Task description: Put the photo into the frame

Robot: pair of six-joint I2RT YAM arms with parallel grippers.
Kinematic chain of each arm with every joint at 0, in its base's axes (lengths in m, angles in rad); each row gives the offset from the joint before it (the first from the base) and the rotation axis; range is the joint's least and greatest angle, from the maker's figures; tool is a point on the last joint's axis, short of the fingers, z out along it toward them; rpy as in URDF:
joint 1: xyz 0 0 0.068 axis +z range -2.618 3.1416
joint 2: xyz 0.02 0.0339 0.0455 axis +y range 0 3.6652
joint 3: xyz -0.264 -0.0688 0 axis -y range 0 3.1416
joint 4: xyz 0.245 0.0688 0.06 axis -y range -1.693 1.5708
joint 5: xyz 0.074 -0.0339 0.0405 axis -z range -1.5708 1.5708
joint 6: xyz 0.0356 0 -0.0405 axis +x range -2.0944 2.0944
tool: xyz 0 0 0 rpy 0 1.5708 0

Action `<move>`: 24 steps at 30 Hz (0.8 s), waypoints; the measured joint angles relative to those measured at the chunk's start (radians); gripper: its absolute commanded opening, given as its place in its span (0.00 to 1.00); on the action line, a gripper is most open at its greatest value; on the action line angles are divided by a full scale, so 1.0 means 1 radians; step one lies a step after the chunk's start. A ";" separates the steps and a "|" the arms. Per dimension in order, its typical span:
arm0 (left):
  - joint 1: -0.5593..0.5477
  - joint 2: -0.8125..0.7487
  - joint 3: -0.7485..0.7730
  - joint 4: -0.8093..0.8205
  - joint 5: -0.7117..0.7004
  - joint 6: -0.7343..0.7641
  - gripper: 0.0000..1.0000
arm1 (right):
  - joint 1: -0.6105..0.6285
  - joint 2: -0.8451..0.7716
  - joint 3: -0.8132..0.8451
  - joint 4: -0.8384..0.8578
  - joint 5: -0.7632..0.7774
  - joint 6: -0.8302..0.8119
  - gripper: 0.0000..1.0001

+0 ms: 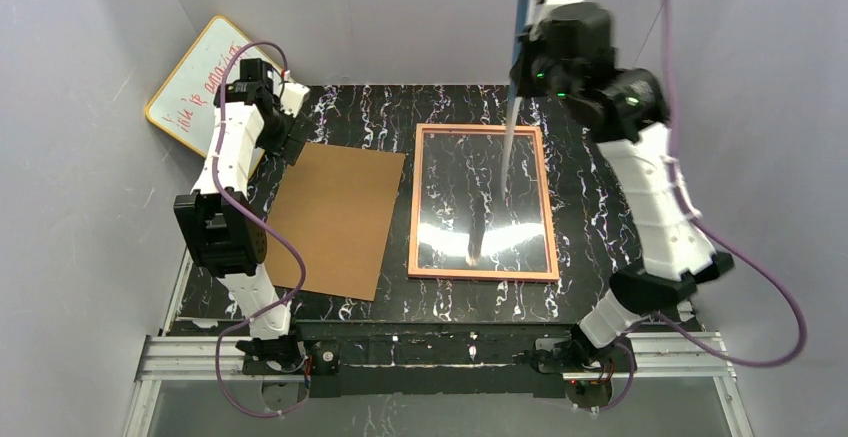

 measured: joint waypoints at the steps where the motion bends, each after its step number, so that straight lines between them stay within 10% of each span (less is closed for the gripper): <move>1: 0.000 0.000 -0.007 0.003 0.000 0.000 0.98 | 0.013 0.027 -0.010 -0.031 0.029 0.000 0.01; 12: -0.007 -0.018 -0.097 0.032 -0.006 0.001 0.98 | 0.091 0.168 -0.507 0.012 -0.014 0.245 0.01; 24: -0.014 -0.047 -0.119 0.053 -0.007 0.002 0.98 | 0.106 0.273 -0.433 -0.028 0.098 0.671 0.01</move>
